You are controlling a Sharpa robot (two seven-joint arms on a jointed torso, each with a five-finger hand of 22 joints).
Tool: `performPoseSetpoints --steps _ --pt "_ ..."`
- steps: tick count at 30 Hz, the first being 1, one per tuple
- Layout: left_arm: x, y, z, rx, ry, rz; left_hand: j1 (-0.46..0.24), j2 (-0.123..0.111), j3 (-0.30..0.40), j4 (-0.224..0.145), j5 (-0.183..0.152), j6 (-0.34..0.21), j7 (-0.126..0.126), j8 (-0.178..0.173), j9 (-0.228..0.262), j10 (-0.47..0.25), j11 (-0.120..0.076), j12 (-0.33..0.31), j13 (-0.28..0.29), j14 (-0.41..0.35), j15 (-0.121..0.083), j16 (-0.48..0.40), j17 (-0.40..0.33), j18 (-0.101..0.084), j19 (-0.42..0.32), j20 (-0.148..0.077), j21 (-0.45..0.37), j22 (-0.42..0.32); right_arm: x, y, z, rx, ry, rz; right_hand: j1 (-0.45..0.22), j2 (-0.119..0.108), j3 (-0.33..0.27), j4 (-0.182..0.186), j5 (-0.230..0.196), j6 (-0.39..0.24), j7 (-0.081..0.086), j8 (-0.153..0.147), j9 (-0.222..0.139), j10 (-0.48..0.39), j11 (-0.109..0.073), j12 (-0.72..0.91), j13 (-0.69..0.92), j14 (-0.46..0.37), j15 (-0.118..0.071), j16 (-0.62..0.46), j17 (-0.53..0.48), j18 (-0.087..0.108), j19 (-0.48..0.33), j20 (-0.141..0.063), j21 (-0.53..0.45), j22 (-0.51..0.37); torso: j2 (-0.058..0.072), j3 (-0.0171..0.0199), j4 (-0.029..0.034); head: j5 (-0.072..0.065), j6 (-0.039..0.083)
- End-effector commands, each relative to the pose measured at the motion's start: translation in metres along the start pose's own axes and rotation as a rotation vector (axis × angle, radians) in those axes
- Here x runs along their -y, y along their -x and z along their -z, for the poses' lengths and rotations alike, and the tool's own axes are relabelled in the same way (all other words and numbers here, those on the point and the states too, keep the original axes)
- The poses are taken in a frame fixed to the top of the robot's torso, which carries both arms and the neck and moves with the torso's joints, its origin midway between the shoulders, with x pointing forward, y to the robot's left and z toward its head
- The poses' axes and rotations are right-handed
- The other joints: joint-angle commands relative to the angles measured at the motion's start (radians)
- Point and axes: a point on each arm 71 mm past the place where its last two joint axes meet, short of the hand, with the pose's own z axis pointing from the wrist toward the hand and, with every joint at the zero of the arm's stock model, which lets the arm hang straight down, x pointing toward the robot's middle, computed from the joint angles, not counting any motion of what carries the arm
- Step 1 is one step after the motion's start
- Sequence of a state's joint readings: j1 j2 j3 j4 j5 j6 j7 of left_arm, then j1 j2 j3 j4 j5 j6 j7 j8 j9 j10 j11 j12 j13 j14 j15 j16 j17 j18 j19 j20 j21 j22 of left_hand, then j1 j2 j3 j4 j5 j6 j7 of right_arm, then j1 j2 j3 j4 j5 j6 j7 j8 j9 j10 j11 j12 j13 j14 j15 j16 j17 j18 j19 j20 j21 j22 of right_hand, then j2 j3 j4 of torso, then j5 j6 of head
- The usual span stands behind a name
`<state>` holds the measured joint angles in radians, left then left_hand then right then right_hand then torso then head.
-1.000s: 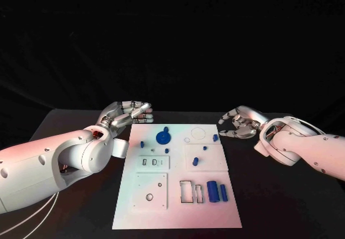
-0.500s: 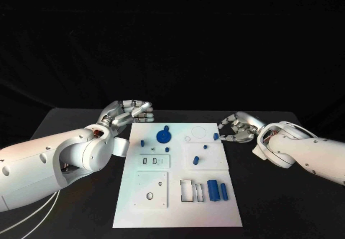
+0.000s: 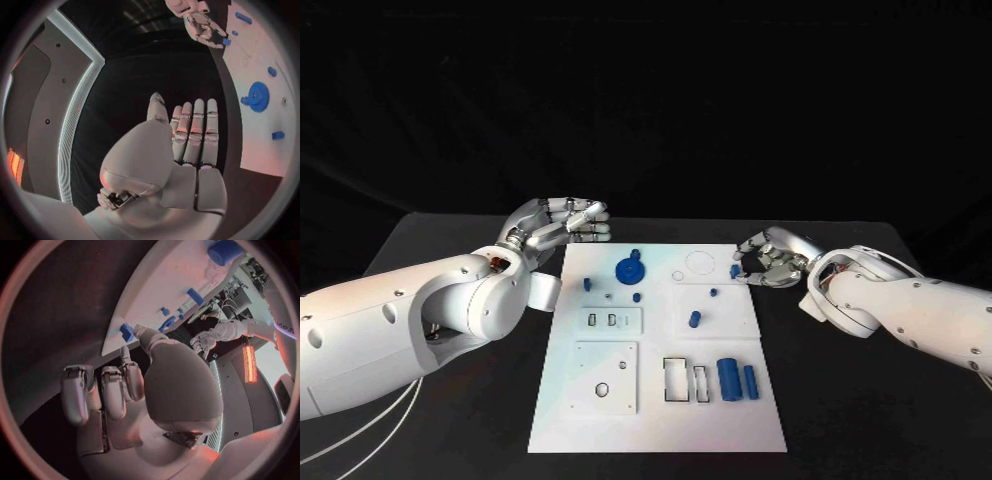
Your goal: Assemble the parts on the task board
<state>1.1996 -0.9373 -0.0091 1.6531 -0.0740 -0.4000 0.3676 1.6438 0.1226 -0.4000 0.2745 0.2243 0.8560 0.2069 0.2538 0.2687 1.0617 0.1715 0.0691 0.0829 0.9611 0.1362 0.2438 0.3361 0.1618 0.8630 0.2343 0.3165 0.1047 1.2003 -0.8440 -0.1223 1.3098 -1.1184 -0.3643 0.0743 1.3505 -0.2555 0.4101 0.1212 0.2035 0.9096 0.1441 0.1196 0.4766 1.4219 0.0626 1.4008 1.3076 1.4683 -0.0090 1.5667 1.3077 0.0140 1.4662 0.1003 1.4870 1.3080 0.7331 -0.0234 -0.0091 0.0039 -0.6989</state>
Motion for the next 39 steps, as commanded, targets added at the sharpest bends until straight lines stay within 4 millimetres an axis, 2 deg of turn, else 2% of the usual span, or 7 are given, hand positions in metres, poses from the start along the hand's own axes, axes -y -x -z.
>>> performPoseSetpoints --steps 1,9,19,39 --pt "0.0012 -0.0027 -0.0003 -0.019 -0.011 0.010 0.002 0.009 -0.004 0.000 -0.004 -0.008 0.000 -0.005 0.001 -0.004 0.000 -0.003 0.001 -0.006 -0.001 -0.002 0.001 0.018 -0.001 0.007 -0.004 -0.001 -0.0002 -0.0033 -0.0010 -0.015 0.004 0.006 0.009 0.003 0.003 -0.002 0.004 0.000 0.001 -0.001 -0.001 0.005 0.002 0.007 0.099 0.102 0.007 0.004 0.263 0.009 0.044 0.007 0.007 0.212 0.000 0.0008 -0.0025 0.002 -0.003" --pt "0.0012 -0.0028 -0.0004 -0.019 -0.010 0.011 0.002 0.009 -0.004 0.000 -0.004 -0.008 0.000 -0.005 0.001 -0.004 0.000 -0.003 0.001 -0.006 -0.001 -0.002 0.001 0.018 -0.001 0.007 -0.004 -0.001 0.0015 -0.0043 -0.0028 -0.010 -0.005 0.008 0.004 0.016 0.030 -0.007 0.005 0.032 -0.001 0.013 -0.003 0.012 0.000 0.014 0.105 0.102 0.006 0.004 0.263 0.007 0.049 0.007 0.013 0.217 -0.001 0.0006 -0.0006 0.001 -0.004" --pt "0.0011 -0.0031 -0.0004 -0.021 -0.008 0.011 0.002 0.009 -0.004 0.000 -0.004 -0.008 0.000 -0.005 0.001 -0.004 0.000 -0.003 0.001 -0.006 -0.001 -0.002 0.001 0.018 -0.001 0.007 -0.004 -0.001 -0.0002 -0.0065 -0.0056 -0.015 -0.006 0.008 -0.007 0.024 0.055 -0.012 0.001 0.067 -0.011 0.027 -0.002 0.021 -0.008 0.023 0.112 0.102 0.000 0.004 0.263 0.006 0.053 0.002 0.017 0.220 -0.001 0.0010 -0.0015 0.002 -0.006" --pt "0.0011 -0.0029 -0.0001 -0.020 -0.006 0.011 0.004 0.012 -0.007 -0.002 -0.004 -0.009 0.000 -0.005 0.003 -0.005 0.000 -0.003 0.002 -0.007 0.000 -0.005 0.004 0.018 -0.001 0.007 -0.006 -0.002 -0.0012 -0.0098 -0.0085 -0.023 -0.016 0.007 -0.010 0.023 0.060 -0.014 -0.002 0.073 -0.013 0.029 -0.003 0.023 -0.010 0.025 0.115 0.102 -0.002 0.004 0.263 0.006 0.053 0.000 0.017 0.221 -0.001 0.0015 -0.0016 0.003 -0.010"
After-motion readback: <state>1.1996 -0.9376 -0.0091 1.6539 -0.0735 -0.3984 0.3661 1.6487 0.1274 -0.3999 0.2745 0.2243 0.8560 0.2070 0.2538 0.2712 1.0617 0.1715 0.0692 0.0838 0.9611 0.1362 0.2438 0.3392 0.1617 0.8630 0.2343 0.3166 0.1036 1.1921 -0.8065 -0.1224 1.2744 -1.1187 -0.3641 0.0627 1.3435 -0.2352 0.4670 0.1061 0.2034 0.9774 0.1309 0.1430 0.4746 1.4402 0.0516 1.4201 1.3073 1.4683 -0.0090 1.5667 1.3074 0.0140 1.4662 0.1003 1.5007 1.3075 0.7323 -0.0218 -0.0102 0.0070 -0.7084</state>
